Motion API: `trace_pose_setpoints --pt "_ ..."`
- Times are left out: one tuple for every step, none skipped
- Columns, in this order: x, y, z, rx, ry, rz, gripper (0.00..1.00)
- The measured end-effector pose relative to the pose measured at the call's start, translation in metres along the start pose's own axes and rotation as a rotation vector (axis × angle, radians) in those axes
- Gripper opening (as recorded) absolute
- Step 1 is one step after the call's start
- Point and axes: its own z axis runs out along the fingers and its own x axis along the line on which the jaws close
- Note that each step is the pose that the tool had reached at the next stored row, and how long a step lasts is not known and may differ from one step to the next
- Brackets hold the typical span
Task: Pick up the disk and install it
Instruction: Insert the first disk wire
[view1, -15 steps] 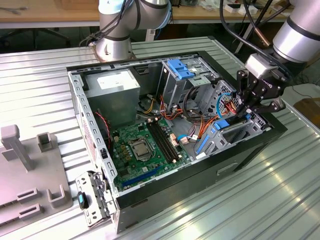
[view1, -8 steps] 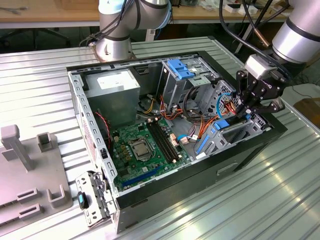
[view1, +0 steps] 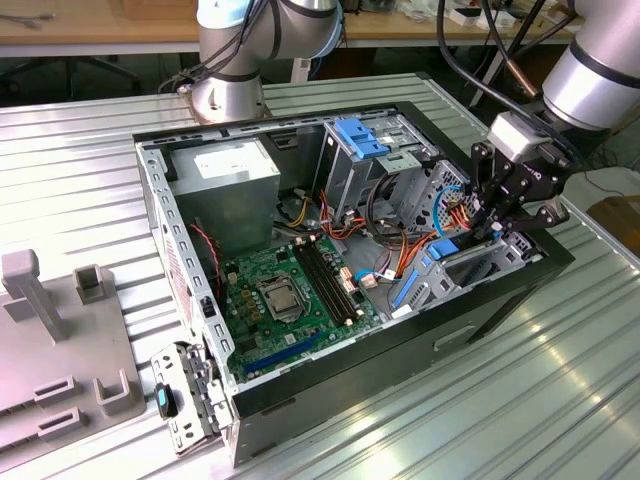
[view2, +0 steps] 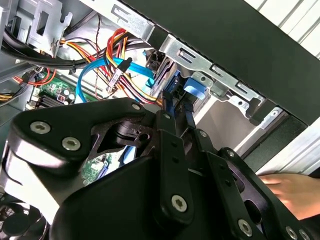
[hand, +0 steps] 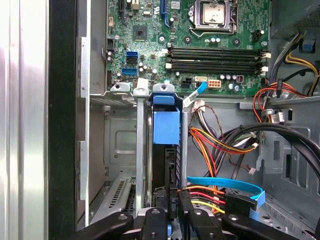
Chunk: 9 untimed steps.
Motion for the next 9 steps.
trace_pose_setpoints --pt "0.0000 0.0000 -0.0004 0.0000 -0.0001 0.000 0.24" --pt "0.0000 0.0000 -0.0009 0.0000 0.0000 0.000 0.24" --pt "0.0000 -0.0001 -0.0015 0.0000 -0.0001 0.000 0.24" --pt "0.0000 -0.0001 -0.0019 0.0000 -0.0002 0.000 0.24" --pt "-0.0001 -0.0001 -0.0025 0.0000 0.0000 0.000 0.24" --pt "-0.0001 -0.0001 -0.0031 0.0000 0.0000 0.000 0.24" --pt "-0.0001 -0.0001 -0.0035 0.0000 0.0001 0.000 0.24" --pt "-0.0001 -0.0001 -0.0042 0.0000 0.0000 0.000 0.24" --pt "-0.0001 -0.0001 -0.0047 0.0000 0.0000 0.000 0.24"
